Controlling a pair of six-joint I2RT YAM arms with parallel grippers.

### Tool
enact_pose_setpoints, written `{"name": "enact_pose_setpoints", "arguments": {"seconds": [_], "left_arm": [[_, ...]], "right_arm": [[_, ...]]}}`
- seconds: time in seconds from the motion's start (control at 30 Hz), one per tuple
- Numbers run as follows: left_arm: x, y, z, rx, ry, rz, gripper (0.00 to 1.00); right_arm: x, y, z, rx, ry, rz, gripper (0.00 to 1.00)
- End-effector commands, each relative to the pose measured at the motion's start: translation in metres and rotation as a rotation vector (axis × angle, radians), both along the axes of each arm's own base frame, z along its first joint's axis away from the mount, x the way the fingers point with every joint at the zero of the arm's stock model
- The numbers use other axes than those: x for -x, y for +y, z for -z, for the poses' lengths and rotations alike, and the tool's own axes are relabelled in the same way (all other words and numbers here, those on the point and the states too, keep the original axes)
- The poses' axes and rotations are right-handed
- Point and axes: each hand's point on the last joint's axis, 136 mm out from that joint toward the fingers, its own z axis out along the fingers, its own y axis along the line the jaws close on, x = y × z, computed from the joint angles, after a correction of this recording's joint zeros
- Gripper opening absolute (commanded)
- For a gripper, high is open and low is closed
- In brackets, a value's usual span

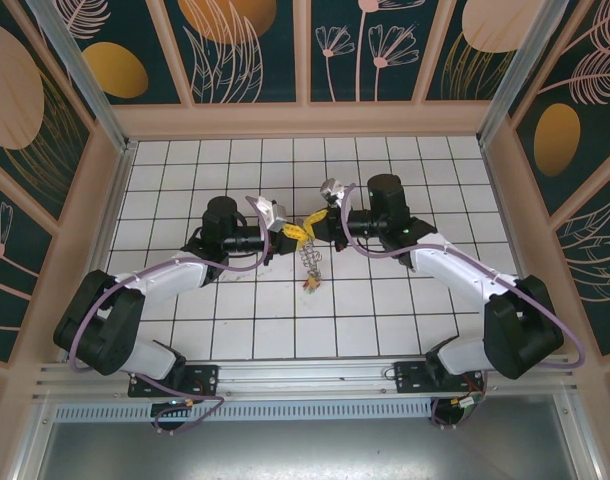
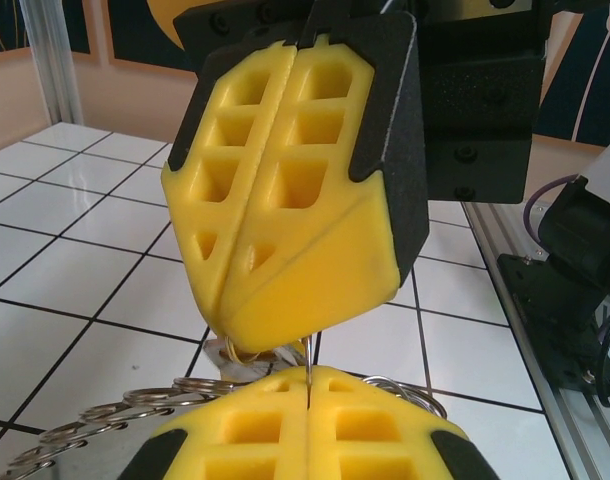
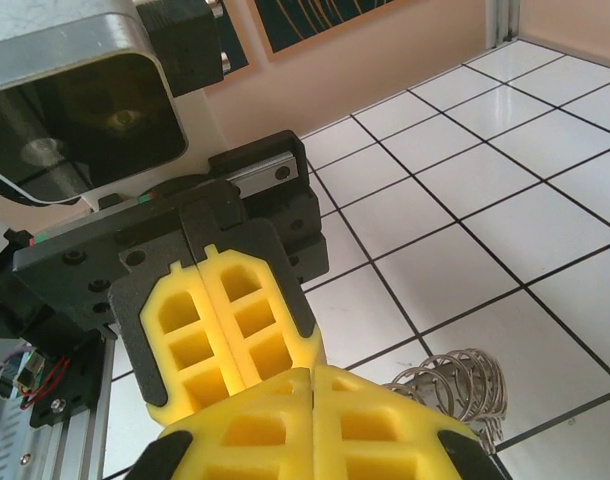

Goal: Put the keys on the keyring

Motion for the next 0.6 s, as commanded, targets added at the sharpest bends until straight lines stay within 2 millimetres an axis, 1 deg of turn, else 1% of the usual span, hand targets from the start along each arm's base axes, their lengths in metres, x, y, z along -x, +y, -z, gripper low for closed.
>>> {"name": "enact_pose_setpoints", "arguments": {"seconds": [0.0, 0.1, 0.13, 0.27, 0.33, 0.43, 0.57], "left_arm": [[0.0, -0.003, -0.022, 0.046, -0.081, -0.003, 0.0], [-0.003, 0.001, -0.019, 0.025, -0.118, -0.04, 0.0], [-0.003, 0.002, -0.017, 0.011, -0.137, -0.05, 0.0], [-0.004, 0.005, -0.014, -0.017, -0.17, -0.065, 0.0], [-0.003, 0.004, -0.016, -0.014, -0.168, -0.054, 0.0], [-0.002, 0.002, -0.021, 0.002, -0.151, -0.042, 0.0], [0.001, 0.002, -0.028, 0.021, -0.157, -0.036, 0.0]], "right_arm": [[-0.001, -0.002, -0.015, -0.009, -0.065, 0.025, 0.0], [0.004, -0.008, -0.022, -0.015, -0.08, 0.037, 0.0], [-0.002, -0.02, -0.024, -0.019, -0.077, 0.063, 0.0], [0.009, -0.038, -0.031, -0.06, -0.043, 0.032, 0.0], [0.018, -0.04, -0.035, -0.067, -0.029, 0.001, 0.0], [0.027, -0.038, -0.041, -0.089, -0.016, -0.044, 0.0], [0.031, -0.037, -0.04, -0.089, -0.014, -0.072, 0.0]]}}
